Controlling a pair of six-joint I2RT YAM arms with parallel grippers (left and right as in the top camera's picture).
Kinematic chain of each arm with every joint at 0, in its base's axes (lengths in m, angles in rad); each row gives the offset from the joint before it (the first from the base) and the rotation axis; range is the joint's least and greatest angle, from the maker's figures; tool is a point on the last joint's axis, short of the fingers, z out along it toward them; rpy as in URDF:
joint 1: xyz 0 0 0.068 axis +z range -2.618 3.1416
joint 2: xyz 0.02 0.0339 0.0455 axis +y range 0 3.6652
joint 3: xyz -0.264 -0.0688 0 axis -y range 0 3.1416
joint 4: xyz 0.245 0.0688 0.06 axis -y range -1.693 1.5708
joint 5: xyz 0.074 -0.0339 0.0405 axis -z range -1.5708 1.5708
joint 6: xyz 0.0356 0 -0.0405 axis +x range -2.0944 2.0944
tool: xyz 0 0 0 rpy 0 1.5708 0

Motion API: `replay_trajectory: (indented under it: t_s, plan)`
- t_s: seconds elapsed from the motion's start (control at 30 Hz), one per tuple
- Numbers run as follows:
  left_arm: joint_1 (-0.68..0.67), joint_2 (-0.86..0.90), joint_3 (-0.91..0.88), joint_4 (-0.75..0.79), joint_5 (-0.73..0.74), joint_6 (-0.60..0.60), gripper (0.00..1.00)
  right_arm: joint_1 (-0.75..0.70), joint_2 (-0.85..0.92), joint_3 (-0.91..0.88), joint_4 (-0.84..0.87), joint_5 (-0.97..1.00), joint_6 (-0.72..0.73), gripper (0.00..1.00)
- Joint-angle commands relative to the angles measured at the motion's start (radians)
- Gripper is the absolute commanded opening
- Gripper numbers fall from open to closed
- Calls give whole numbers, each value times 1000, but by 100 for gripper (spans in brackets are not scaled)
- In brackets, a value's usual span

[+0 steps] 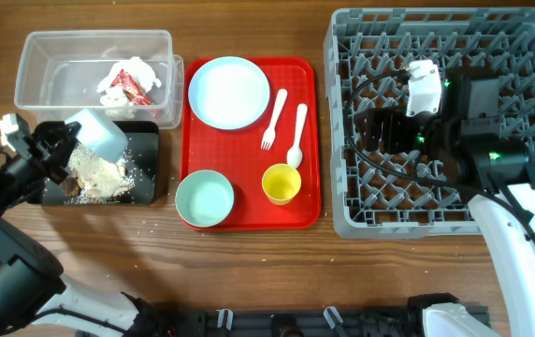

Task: Sort waste into correct bins and load items into the dishwasher rack
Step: 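Move bowl over black tray and tip it to dump food scraps, then return emptied blue bowl to the red tray with left gripper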

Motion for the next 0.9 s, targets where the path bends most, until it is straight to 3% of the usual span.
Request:
replay_trajectory:
  t_s: [0.0, 0.27, 0.5, 0.57, 0.7, 0.87]
  plan:
    - [3, 6, -1, -47, -167, -11, 4, 4, 10, 23, 0, -2, 19, 96]
    - [-18, -10, -1, -90, -122, -4, 4, 4, 10, 23, 3, -2, 21, 96]
    - [-135, -159, 0, -45, -145, -5, 4, 4, 10, 23, 12, -2, 21, 96]
    - [-205, -219, 4, -2, -195, -24, 4, 4, 10, 23, 14, -2, 22, 96]
    - [-378, -315, 22, 82, -419, -169, 4, 4, 10, 23, 14, -2, 43, 96]
    - [-663, -374, 22, 184, -726, -252, 4, 4, 10, 23, 14, -2, 47, 96]
